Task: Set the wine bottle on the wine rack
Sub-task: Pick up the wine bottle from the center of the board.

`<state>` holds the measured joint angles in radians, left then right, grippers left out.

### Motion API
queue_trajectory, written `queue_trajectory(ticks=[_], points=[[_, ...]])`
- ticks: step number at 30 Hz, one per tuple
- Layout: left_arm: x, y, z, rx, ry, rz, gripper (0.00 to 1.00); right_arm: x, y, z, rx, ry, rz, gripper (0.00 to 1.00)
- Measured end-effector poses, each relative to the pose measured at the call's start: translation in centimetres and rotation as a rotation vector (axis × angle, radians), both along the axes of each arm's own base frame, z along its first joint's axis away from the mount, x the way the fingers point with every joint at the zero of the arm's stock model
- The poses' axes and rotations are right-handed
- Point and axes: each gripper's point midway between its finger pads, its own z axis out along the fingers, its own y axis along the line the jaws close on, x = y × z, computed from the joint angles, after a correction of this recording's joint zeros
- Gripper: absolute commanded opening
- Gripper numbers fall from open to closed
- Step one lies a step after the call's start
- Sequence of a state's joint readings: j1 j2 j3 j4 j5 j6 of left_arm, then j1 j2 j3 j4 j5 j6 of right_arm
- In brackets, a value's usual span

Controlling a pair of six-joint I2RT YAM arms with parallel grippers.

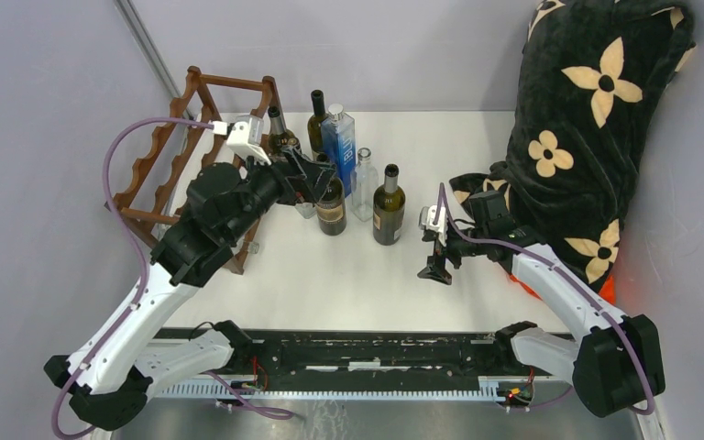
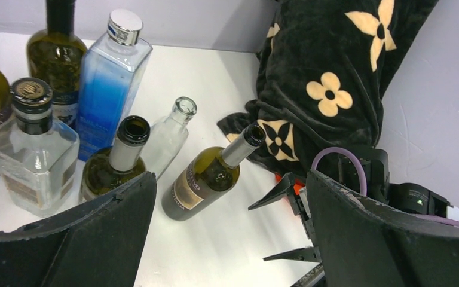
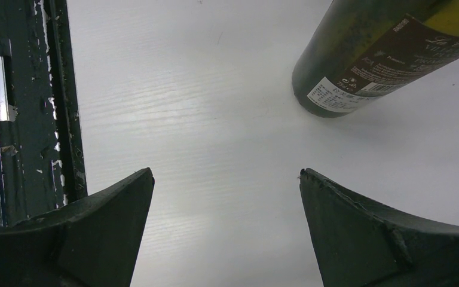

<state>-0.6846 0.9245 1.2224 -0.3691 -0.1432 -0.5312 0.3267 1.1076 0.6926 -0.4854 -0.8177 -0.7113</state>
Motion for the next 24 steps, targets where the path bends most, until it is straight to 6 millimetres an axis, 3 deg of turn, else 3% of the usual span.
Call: queue_trajectory(ticks=[11,17,24], points=[[1.0,-2.2,-1.5,0.008,0.050,-0.058,0.91,0.1,-0.3,-0.2,0.013,0.017,-0.017,0.98],[2.5,-3.2,-3.6,0.094,0.148,-0.013,0.88,0.4,-0.3,-0.1,0.018,0.014,-0.025,0.98],[2.4,-3.9,-5.5,0.221,0.204,0.040,0.88,0.4,-0.5,-0.3,0.019,0.020,-0.033,0.98]])
